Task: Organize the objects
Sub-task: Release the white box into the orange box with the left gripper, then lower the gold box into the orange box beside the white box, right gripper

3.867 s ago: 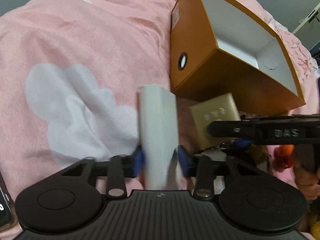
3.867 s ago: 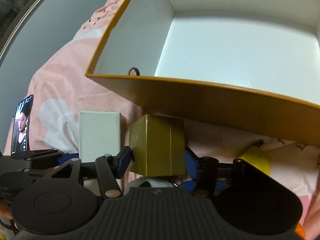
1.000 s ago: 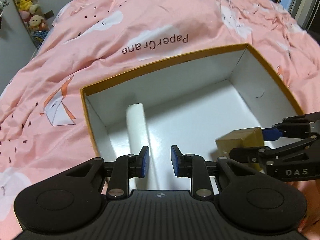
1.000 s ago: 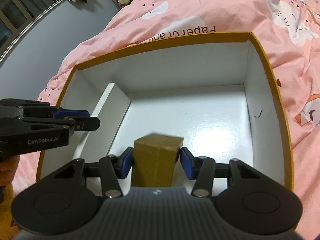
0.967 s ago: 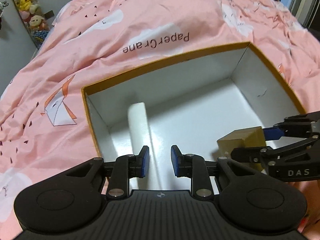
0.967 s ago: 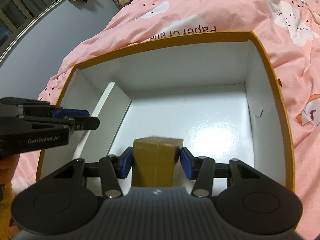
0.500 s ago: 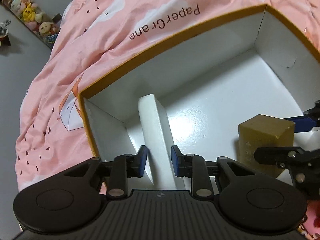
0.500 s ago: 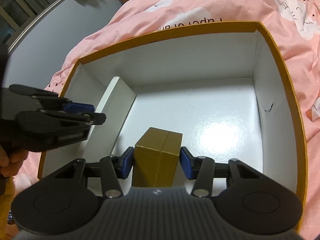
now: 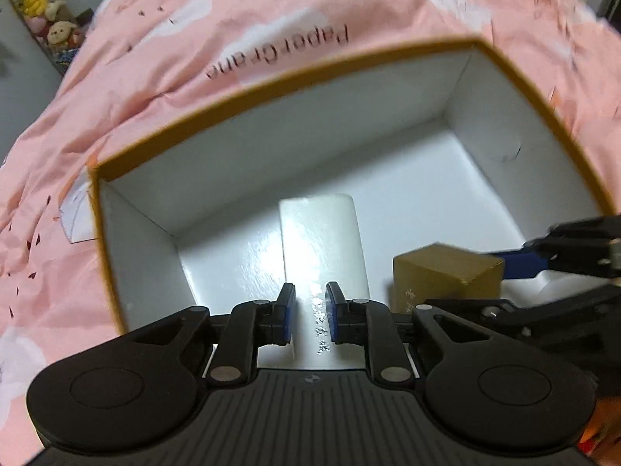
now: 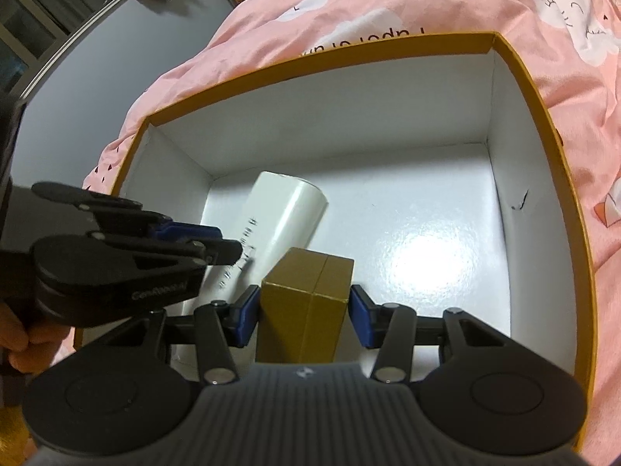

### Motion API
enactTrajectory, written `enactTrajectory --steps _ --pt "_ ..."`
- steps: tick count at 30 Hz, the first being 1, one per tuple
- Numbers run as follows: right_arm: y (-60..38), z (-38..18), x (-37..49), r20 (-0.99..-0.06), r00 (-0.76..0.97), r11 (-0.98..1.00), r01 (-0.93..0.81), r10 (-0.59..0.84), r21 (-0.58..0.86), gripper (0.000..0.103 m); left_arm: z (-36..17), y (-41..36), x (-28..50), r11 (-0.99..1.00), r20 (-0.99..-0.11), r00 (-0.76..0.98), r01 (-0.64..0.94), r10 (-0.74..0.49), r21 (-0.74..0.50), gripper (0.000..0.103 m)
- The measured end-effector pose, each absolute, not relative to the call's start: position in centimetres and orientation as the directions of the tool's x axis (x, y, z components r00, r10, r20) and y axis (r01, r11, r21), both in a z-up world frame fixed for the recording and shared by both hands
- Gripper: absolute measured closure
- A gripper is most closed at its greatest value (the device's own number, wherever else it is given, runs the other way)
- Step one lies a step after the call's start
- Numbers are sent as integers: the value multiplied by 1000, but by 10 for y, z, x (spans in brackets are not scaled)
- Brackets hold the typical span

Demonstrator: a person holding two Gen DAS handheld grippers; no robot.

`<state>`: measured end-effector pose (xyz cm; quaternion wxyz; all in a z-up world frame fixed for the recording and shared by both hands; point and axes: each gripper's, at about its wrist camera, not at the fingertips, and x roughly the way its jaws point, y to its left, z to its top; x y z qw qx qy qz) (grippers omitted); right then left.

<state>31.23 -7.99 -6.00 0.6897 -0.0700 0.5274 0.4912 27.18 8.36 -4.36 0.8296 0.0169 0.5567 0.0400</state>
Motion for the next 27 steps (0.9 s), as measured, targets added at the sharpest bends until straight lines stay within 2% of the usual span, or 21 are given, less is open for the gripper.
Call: enactTrajectory --steps 3,11,23,27 --pt "-76 -61 314 -812 -6 545 -739 583 397 52 -19 98 251 996 -878 476 -91 47 4 81" --pt "-48 -66 305 -823 -10 580 -704 568 409 53 18 129 204 963 -788 600 -269 137 -38 80" --pt "-2 -73 294 -812 -74 587 -653 580 478 53 1 160 174 923 -786 613 -343 78 -176 80" --pt "7 -74 287 -824 -73 581 -674 562 456 54 -4 163 172 918 -785 616 -347 66 -194 80"
